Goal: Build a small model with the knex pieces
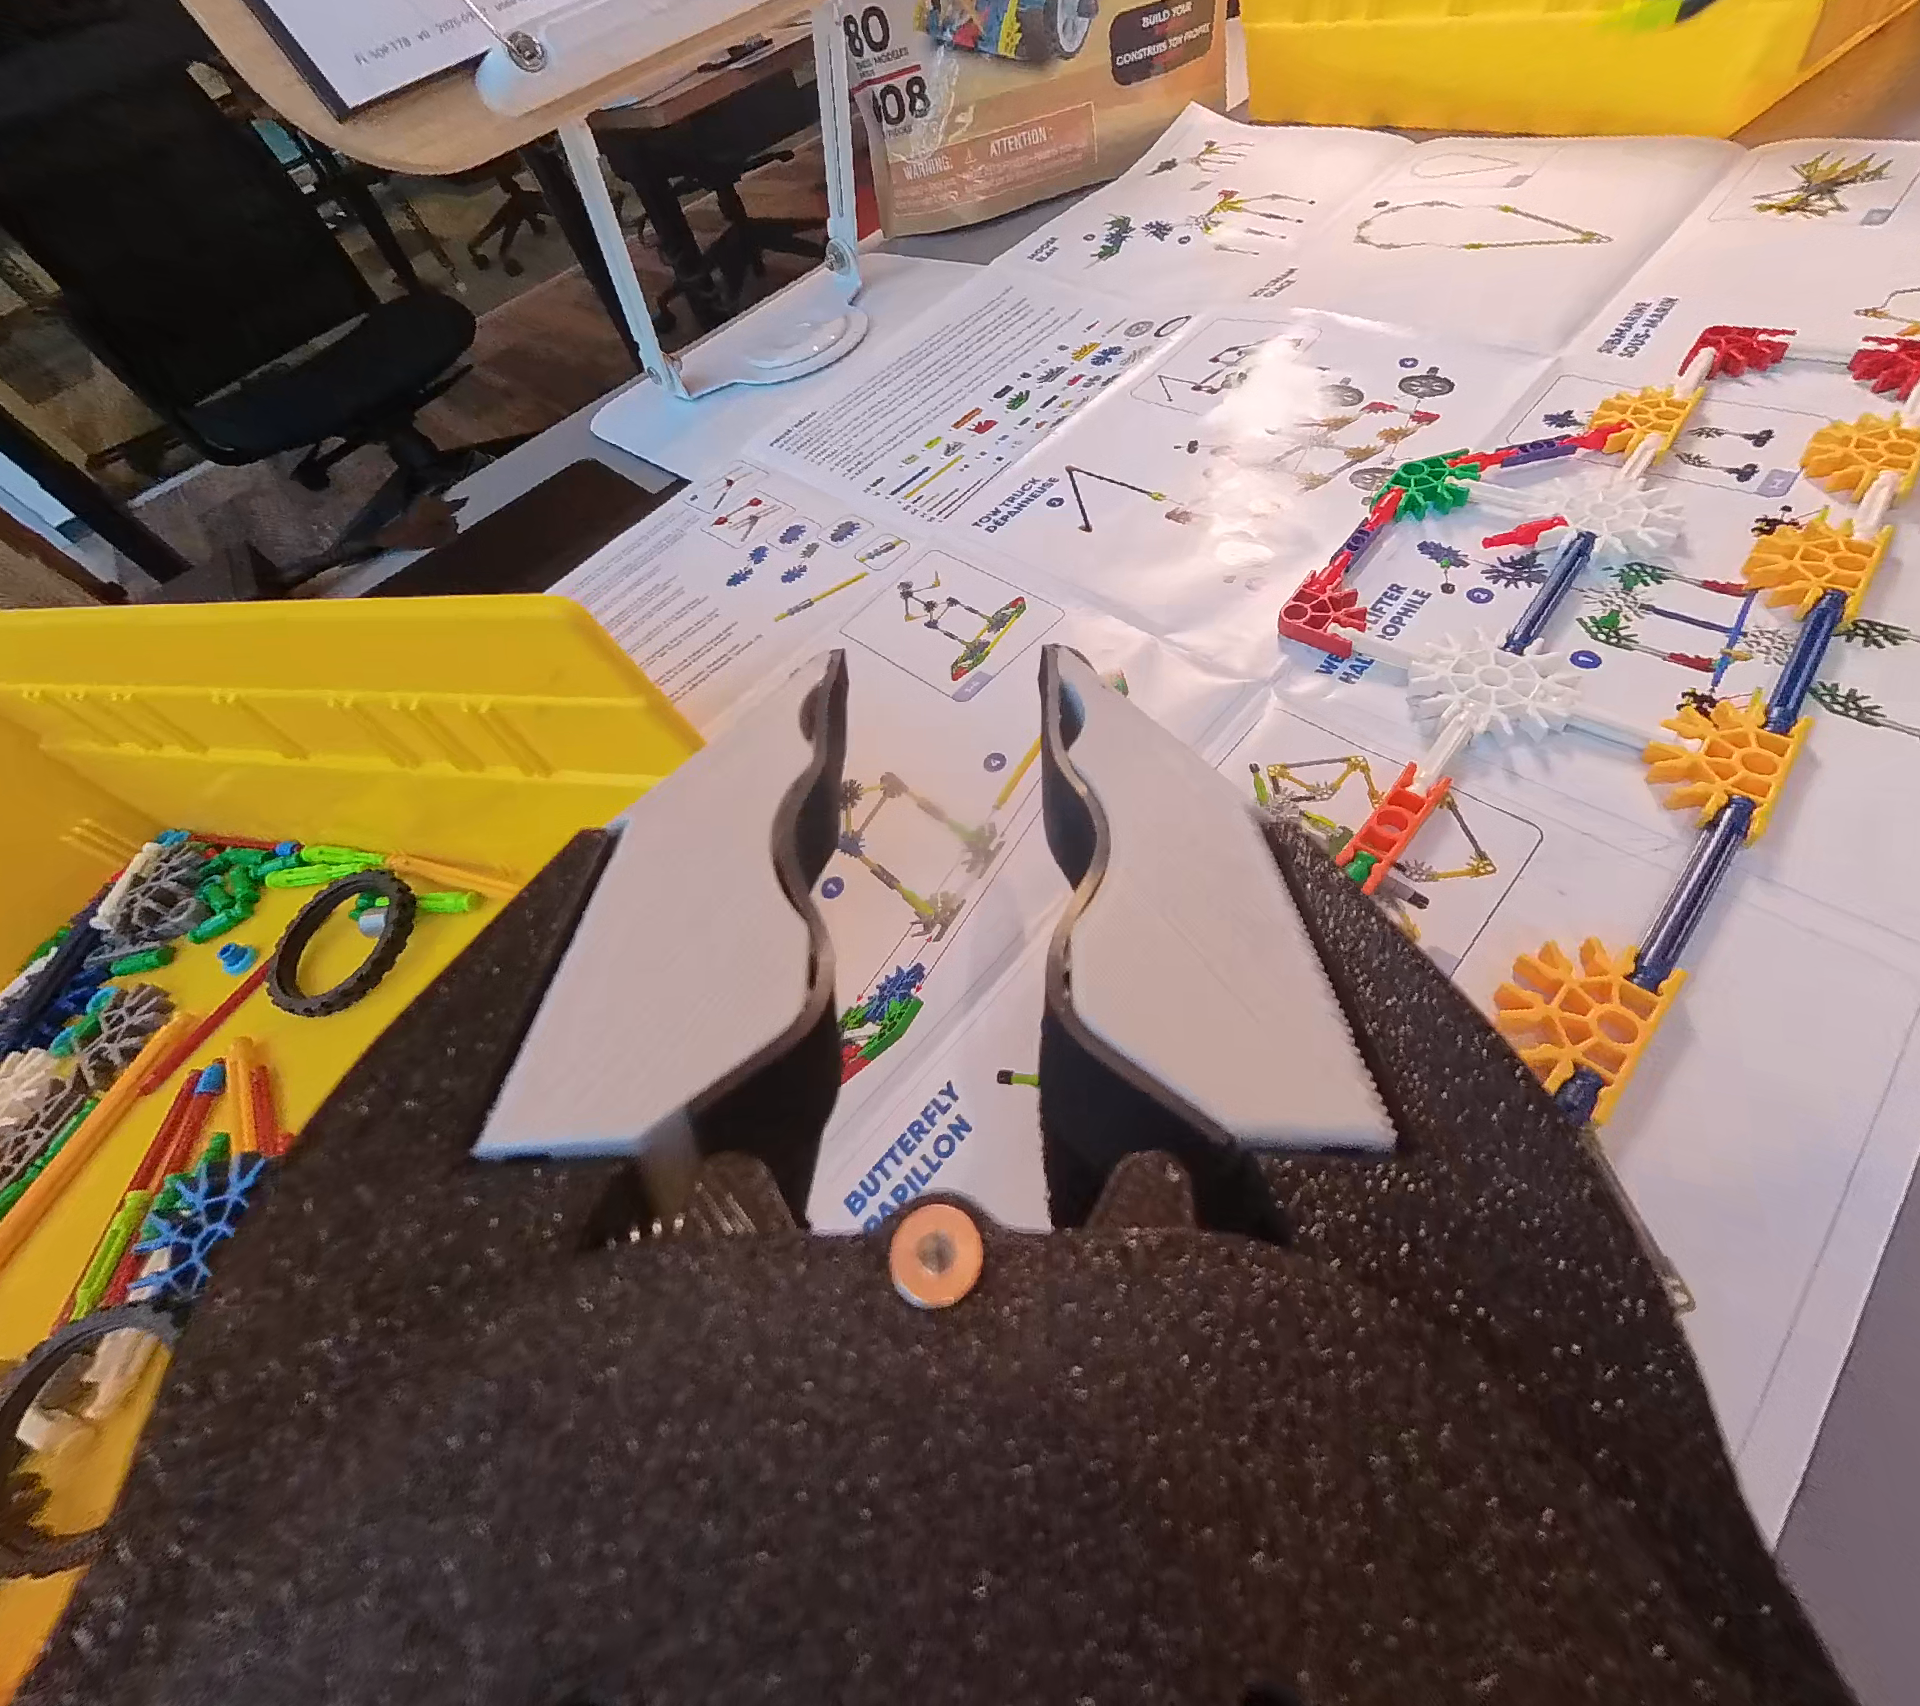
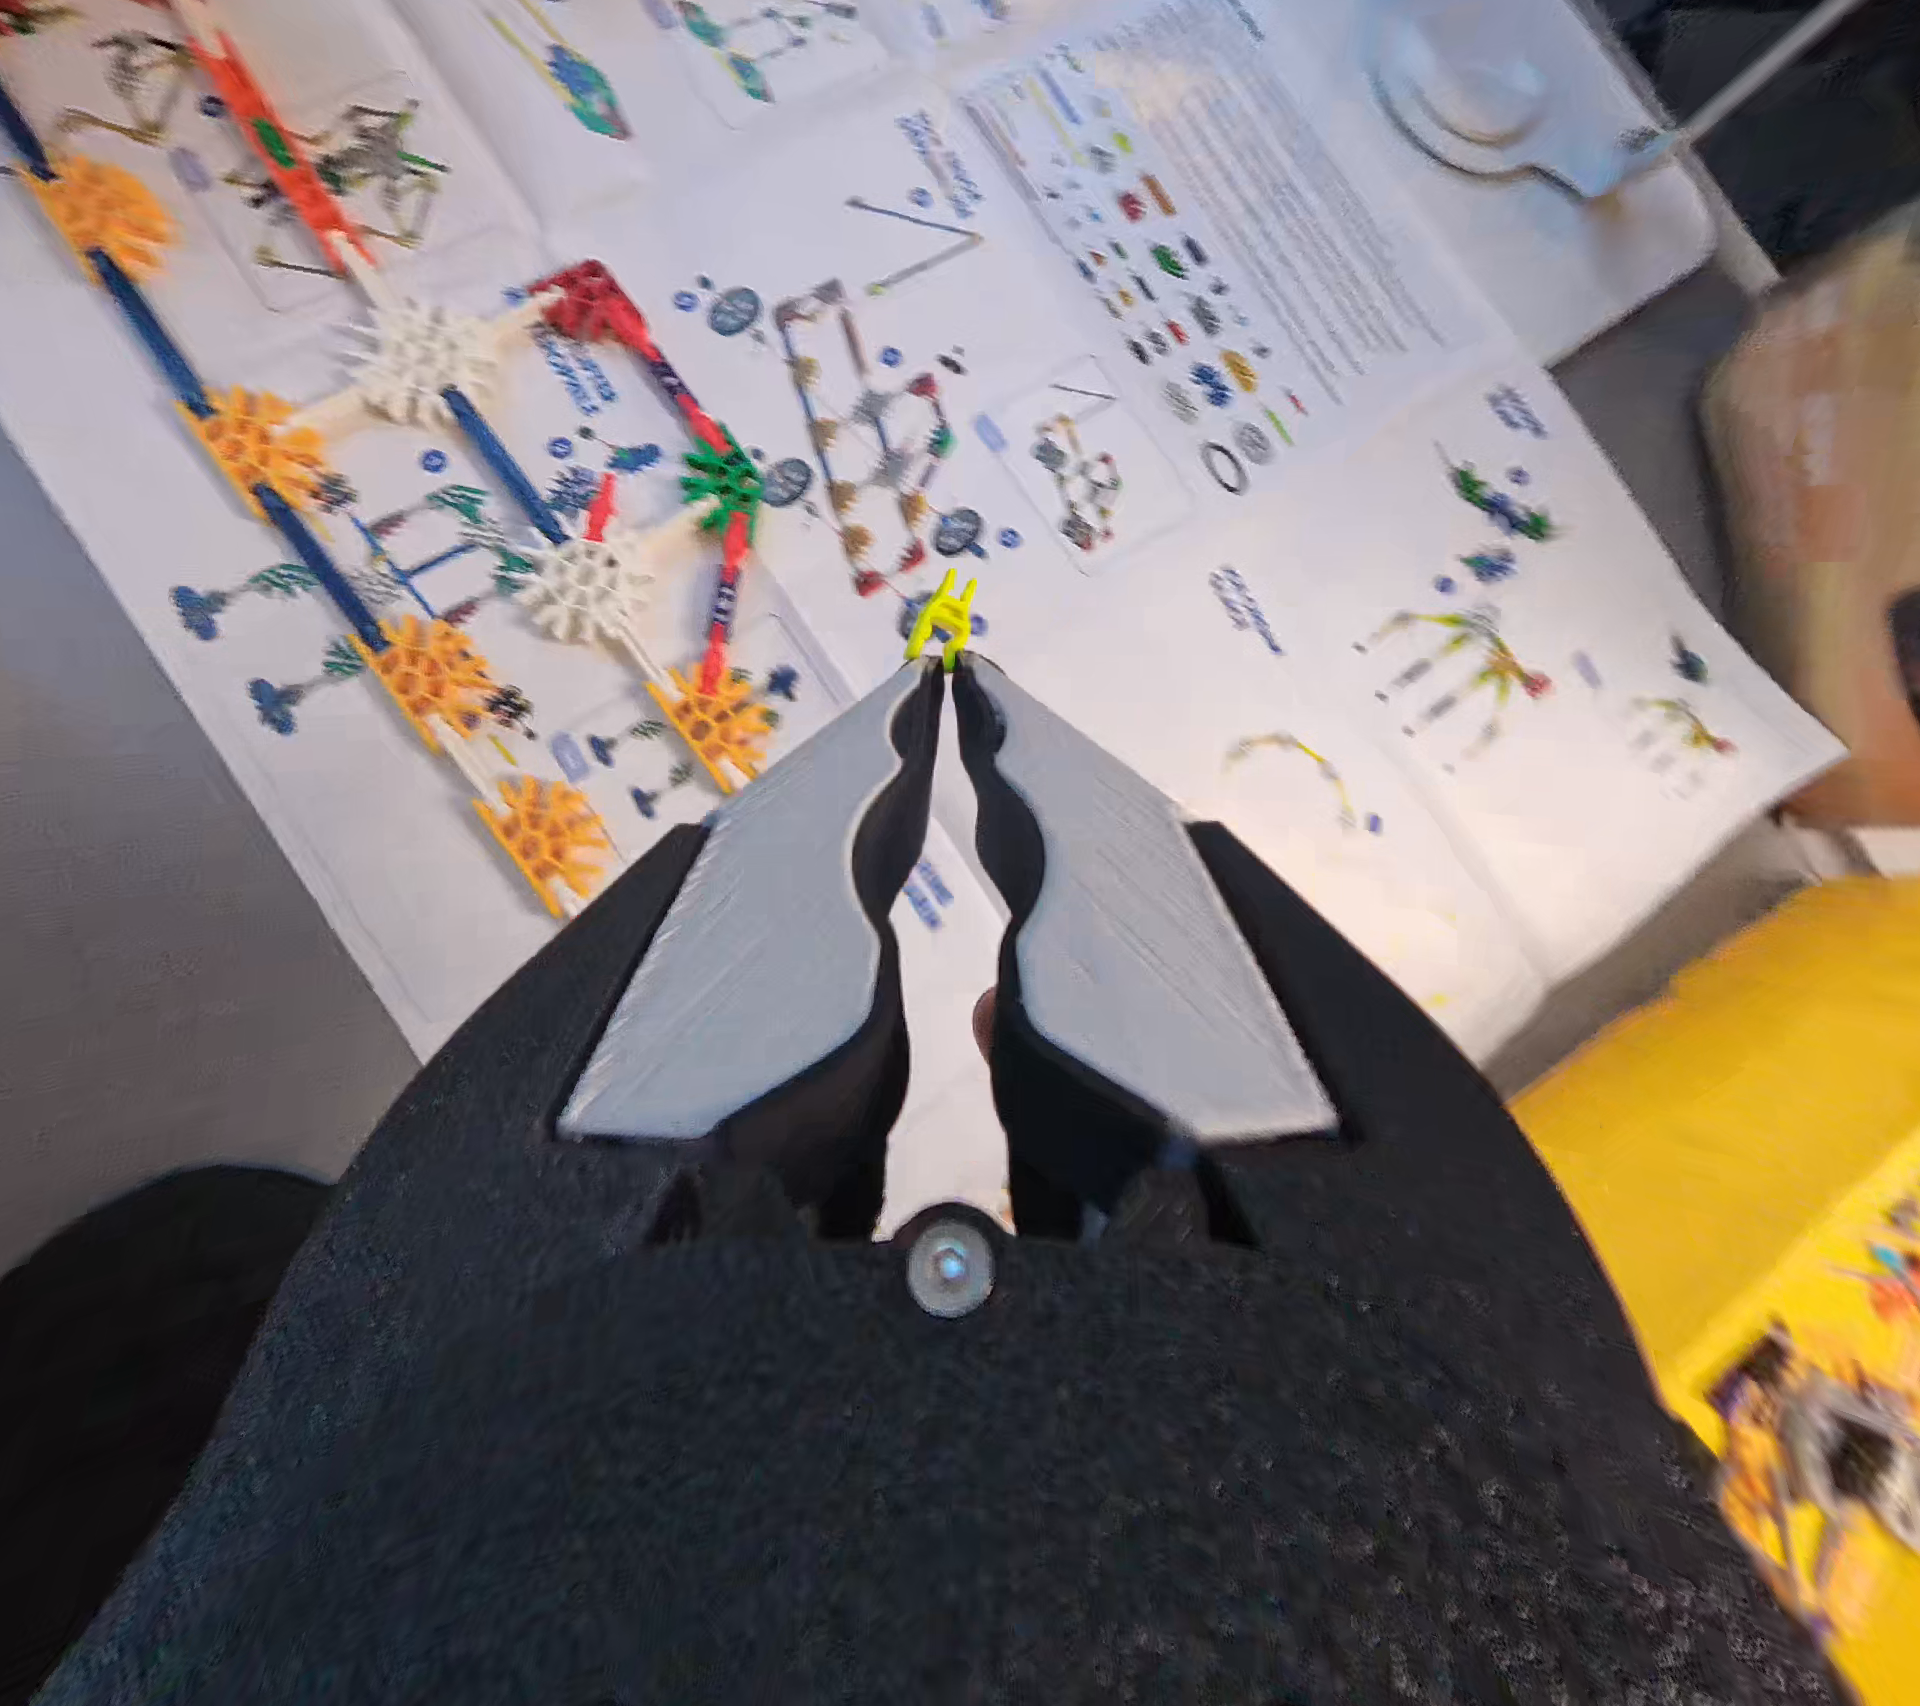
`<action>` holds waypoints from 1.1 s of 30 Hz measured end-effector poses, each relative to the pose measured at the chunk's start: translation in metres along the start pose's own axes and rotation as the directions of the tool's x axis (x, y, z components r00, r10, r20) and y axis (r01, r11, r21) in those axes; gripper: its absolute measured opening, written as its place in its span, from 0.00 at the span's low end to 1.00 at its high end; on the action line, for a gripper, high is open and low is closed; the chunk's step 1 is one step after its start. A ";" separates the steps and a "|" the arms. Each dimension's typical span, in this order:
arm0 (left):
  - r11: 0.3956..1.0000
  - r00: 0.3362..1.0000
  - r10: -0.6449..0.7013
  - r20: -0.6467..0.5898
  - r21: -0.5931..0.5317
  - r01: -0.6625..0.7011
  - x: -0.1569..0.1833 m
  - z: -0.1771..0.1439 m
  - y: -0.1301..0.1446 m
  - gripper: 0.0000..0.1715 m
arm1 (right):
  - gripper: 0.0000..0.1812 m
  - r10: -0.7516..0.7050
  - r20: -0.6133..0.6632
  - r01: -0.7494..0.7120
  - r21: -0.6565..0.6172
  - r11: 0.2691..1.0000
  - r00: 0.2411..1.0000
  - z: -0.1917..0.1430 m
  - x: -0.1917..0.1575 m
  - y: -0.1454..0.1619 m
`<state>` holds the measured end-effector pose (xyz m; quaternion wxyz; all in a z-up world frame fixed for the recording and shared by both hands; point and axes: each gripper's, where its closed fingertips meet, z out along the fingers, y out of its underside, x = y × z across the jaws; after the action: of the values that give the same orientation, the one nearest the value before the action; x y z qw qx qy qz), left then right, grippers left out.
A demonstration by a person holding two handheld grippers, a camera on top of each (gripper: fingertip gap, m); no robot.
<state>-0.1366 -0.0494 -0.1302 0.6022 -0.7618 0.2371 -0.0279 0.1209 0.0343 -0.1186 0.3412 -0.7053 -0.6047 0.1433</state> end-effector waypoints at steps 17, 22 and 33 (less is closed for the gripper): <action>0.999 0.999 0.028 -0.018 -0.029 -0.029 0.002 0.003 0.007 0.20 | 0.01 0.078 0.051 -0.073 -0.089 0.993 0.996 0.129 -0.034 -0.015; 0.999 0.999 0.025 -0.023 -0.042 -0.026 0.002 0.005 0.010 0.20 | 0.01 0.080 0.067 -0.075 -0.077 0.994 0.995 0.128 -0.034 -0.015; 0.999 0.999 0.016 -0.029 -0.048 -0.017 0.002 0.006 0.010 0.20 | 0.07 0.160 0.143 -0.169 0.056 0.984 0.977 0.100 -0.032 -0.028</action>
<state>-0.1361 -0.0461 -0.1422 0.5805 -0.7736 0.2527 -0.0283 0.0310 0.0361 -0.1796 0.3095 -0.7293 -0.5610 0.2399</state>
